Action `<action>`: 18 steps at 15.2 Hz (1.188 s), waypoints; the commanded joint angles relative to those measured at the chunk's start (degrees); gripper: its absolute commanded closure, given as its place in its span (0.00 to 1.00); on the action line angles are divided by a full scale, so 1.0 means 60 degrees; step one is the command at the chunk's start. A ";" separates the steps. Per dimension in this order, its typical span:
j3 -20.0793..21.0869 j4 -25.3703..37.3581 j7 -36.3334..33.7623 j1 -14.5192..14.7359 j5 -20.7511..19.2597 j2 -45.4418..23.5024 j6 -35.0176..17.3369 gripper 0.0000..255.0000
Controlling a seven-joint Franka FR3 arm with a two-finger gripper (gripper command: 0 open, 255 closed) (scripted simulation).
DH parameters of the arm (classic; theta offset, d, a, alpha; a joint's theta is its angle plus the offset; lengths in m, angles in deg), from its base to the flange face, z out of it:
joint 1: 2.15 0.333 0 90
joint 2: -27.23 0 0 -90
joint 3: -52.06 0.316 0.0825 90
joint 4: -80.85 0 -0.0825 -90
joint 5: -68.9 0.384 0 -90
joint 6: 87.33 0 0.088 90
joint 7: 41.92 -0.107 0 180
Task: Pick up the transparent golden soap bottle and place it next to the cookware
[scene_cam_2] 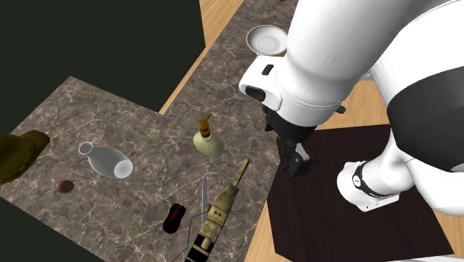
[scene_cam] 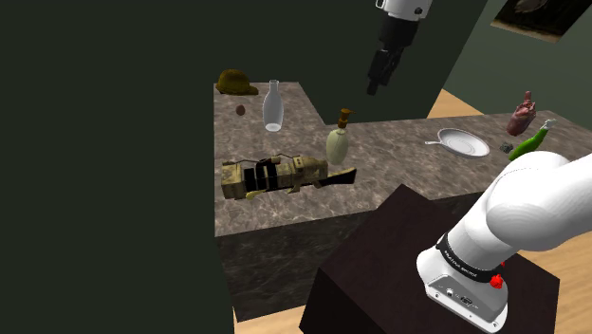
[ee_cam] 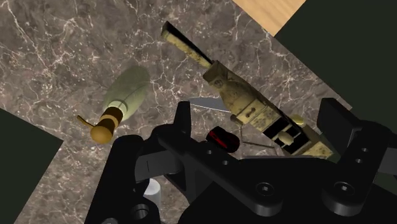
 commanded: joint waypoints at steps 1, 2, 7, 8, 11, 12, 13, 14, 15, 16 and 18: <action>-0.0231 0.0027 0.0305 -0.0076 -0.0104 -0.0462 -0.0432 0.00; -0.0343 0.0055 0.0450 -0.0107 -0.0139 -0.0731 -0.0666 0.00; -0.0880 0.0385 0.1189 -0.0242 -0.0204 -0.2200 -0.1761 0.00; -0.0982 0.0489 0.1341 -0.0265 -0.0191 -0.2515 -0.1962 0.00; -0.1267 0.0877 0.1812 -0.0337 -0.0092 -0.3495 -0.2520 0.00; -0.1355 0.1031 0.1973 -0.0362 -0.0040 -0.3832 -0.2689 0.00; -0.1439 0.1197 0.2137 -0.0388 0.0023 -0.4173 -0.2850 0.00; -0.1516 0.1376 0.2303 -0.0418 0.0095 -0.4519 -0.3000 0.00; -0.1586 0.1567 0.2470 -0.0452 0.0177 -0.4869 -0.3140 0.00; -0.1651 0.1771 0.2639 -0.0490 0.0267 -0.5222 -0.3270 0.00; -0.1755 0.2216 0.2977 -0.0582 0.0469 -0.5937 -0.3498 0.00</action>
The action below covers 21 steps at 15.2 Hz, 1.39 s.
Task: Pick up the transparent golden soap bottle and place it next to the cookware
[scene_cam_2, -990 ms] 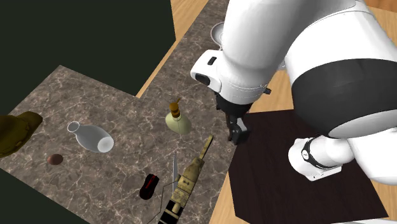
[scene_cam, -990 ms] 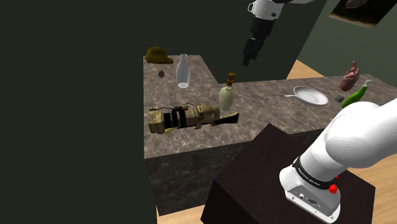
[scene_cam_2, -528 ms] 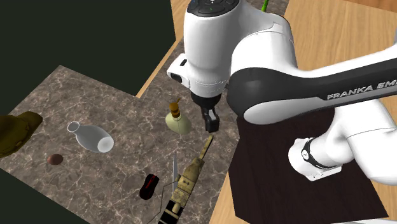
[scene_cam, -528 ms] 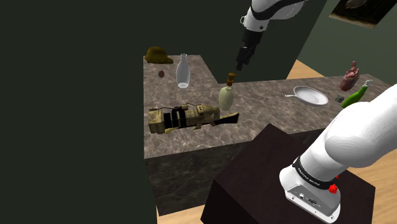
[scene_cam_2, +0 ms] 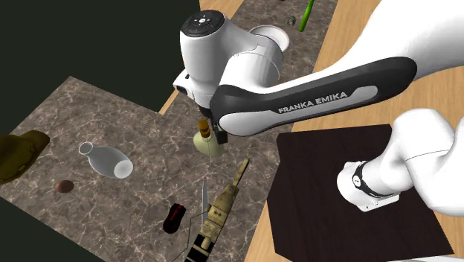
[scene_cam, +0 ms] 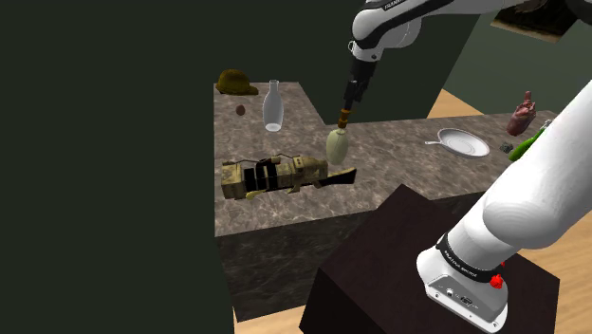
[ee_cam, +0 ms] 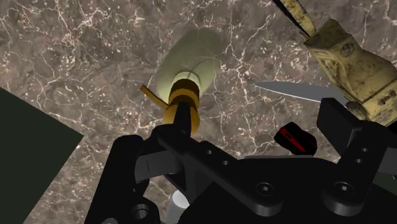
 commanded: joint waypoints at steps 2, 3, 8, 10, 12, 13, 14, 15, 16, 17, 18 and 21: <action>-0.0136 0.0814 0.0541 -0.0179 0.0332 -0.1152 -0.0260 0.00; -0.0156 0.1082 0.0701 -0.0251 0.0445 -0.1518 -0.0334 0.00; -0.0143 0.1598 0.1062 -0.0446 0.0738 -0.2434 -0.0677 0.00; -0.0123 0.1503 0.1099 -0.0458 0.0794 -0.2568 -0.0899 0.00; -0.0101 0.1417 0.1138 -0.0471 0.0853 -0.2708 -0.1119 0.00; -0.0082 0.1356 0.1170 -0.0482 0.0902 -0.2823 -0.1290 0.00; -0.0082 0.1353 0.1169 -0.0482 0.0901 -0.2821 -0.1291 0.00; -0.0081 0.1355 0.1170 -0.0483 0.0901 -0.2822 -0.1290 0.00; -0.0081 0.1355 0.1170 -0.0483 0.0901 -0.2823 -0.1290 0.00; -0.0081 0.1356 0.1170 -0.0483 0.0901 -0.2823 -0.1290 0.00; -0.0081 0.1356 0.1170 -0.0483 0.0901 -0.2823 -0.1290 0.00; -0.0081 0.1355 0.1169 -0.0482 0.0901 -0.2821 -0.1289 0.00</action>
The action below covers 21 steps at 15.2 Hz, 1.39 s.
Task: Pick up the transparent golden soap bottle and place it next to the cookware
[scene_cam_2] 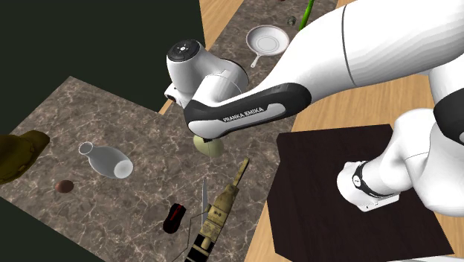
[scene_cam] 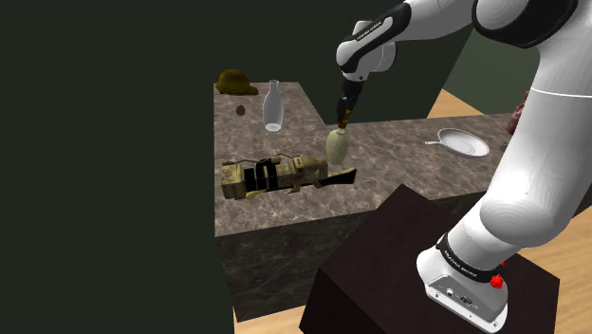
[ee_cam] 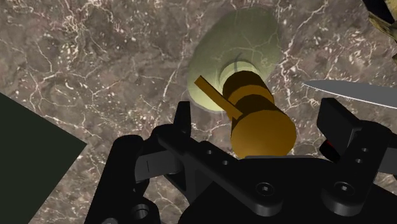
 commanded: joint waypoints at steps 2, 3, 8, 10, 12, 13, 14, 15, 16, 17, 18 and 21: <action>0.0000 0.0000 0.0000 0.0000 0.0000 0.0000 0.0000 1.00; 0.0000 0.0000 0.0000 0.0000 0.0000 0.0000 0.0000 1.00; 0.0000 0.0002 0.0000 0.0000 0.0000 -0.0001 0.0001 1.00; 0.0000 0.0001 0.0001 0.0000 0.0001 -0.0002 -0.0002 1.00; -0.0024 0.0075 -0.0043 0.0017 -0.0062 0.0146 0.0215 1.00; -0.0034 0.0116 -0.0064 0.0025 -0.0092 0.0218 0.0324 1.00; -0.0045 0.0159 -0.0085 0.0032 -0.0121 0.0289 0.0434 1.00; -0.0054 0.0203 -0.0105 0.0040 -0.0150 0.0357 0.0544 1.00; -0.0063 0.0250 -0.0125 0.0046 -0.0178 0.0424 0.0654 1.00; -0.0072 0.0299 -0.0144 0.0053 -0.0205 0.0490 0.0766 1.00; -0.0080 0.0350 -0.0163 0.0059 -0.0232 0.0553 0.0878 1.00; -0.0101 0.0517 -0.0217 0.0075 -0.0306 0.0734 0.1216 1.00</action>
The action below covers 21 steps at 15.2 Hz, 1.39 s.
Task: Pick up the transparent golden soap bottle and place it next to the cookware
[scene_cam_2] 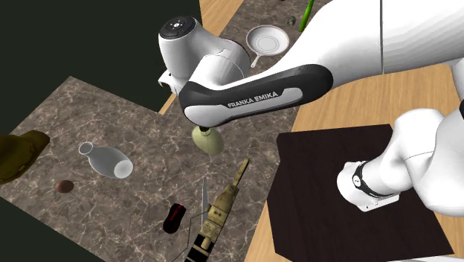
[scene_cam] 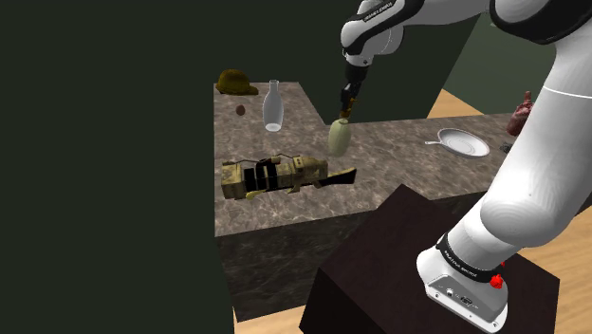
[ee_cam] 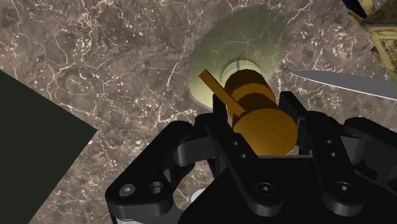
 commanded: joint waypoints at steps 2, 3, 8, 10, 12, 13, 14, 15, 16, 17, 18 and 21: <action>-0.0019 0.0197 -0.0050 0.0014 -0.0071 0.0171 0.0356 1.00; -0.0024 0.0261 -0.0066 0.0018 -0.0093 0.0225 0.0471 1.00; -0.0046 0.0614 -0.0137 0.0034 -0.0189 0.0465 0.1052 1.00; -0.0052 0.0771 -0.0162 0.0039 -0.0222 0.0548 0.1287 1.00; -0.0058 0.0936 -0.0185 0.0043 -0.0252 0.0623 0.1524 1.00; -0.0061 0.1022 -0.0196 0.0045 -0.0266 0.0658 0.1644 1.00; -0.0063 0.1111 -0.0206 0.0046 -0.0279 0.0691 0.1763 1.00; -0.0065 0.1202 -0.0216 0.0048 -0.0291 0.0722 0.1884 1.00; -0.0067 0.1295 -0.0225 0.0048 -0.0303 0.0751 0.2004 1.00; -0.0069 0.1390 -0.0234 0.0049 -0.0313 0.0778 0.2125 1.00; -0.0071 0.1488 -0.0242 0.0050 -0.0323 0.0803 0.2247 1.00; -0.0076 0.1796 -0.0264 0.0050 -0.0349 0.0865 0.2615 1.00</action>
